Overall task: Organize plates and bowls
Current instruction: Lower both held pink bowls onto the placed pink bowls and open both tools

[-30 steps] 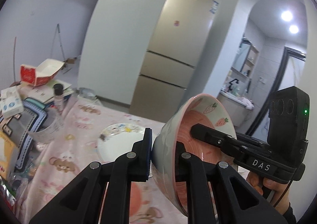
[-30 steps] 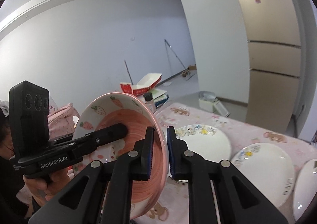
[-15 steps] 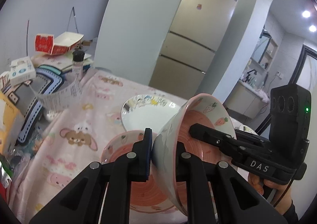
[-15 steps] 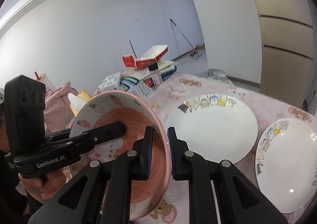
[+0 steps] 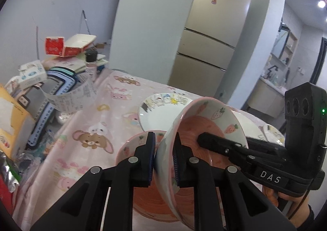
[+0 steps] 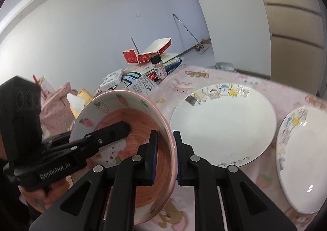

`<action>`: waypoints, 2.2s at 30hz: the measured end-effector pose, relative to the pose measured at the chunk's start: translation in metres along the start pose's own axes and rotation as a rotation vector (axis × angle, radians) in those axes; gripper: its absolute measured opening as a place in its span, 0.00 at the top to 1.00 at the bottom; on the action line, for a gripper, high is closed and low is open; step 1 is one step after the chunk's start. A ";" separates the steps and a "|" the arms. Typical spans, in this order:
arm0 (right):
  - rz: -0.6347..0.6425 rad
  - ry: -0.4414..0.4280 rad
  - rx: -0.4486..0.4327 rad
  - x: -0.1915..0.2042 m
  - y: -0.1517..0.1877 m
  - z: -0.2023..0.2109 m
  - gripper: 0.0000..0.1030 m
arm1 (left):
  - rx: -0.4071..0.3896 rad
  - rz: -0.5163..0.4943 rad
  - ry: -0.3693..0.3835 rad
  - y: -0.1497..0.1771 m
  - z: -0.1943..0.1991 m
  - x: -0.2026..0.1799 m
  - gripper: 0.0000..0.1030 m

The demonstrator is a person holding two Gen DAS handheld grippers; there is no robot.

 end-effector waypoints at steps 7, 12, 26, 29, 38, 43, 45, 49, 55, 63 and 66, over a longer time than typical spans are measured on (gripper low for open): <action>0.030 0.017 0.031 0.001 0.003 -0.018 0.86 | 0.022 0.001 -0.058 0.004 -0.012 0.008 0.82; 0.121 0.117 0.018 0.010 0.007 -0.025 0.84 | 0.030 -0.014 -0.097 0.006 -0.019 0.009 0.78; 0.346 0.276 0.040 0.024 0.017 -0.030 0.79 | 0.021 -0.093 -0.155 0.011 -0.020 0.007 0.78; 0.351 0.256 0.045 0.023 0.017 -0.030 0.79 | 0.007 -0.135 -0.182 0.012 -0.019 0.004 0.78; 0.453 0.290 0.061 0.026 0.020 -0.031 0.80 | -0.037 -0.226 -0.247 0.013 -0.018 -0.001 0.79; 0.487 0.307 0.058 0.025 0.021 -0.031 0.82 | -0.051 -0.265 -0.311 0.015 -0.021 0.001 0.79; 0.475 0.299 0.056 0.024 0.021 -0.030 0.83 | -0.051 -0.261 -0.309 0.015 -0.021 0.002 0.79; 0.434 0.272 0.059 0.020 0.020 -0.030 0.83 | -0.047 -0.252 -0.304 0.014 -0.022 0.003 0.79; 0.209 0.129 0.063 0.003 0.018 -0.027 0.85 | 0.018 -0.189 -0.254 0.016 -0.032 0.016 0.79; 0.331 0.215 0.062 0.017 0.022 -0.027 0.84 | 0.017 -0.178 -0.243 0.016 -0.032 0.018 0.79; 0.360 0.233 0.058 0.019 0.022 -0.025 0.84 | 0.003 -0.167 -0.244 0.013 -0.028 0.019 0.79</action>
Point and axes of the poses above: each gripper's, at about its wrist camera, not at the fingertips, and z roughly against the way its jaws point, x to its left, y to its underside, the point moved 6 cm from there along -z, roughly the way its jaws point, and after that the axes turned 12 degrees about -y, right-handed, at the moved point
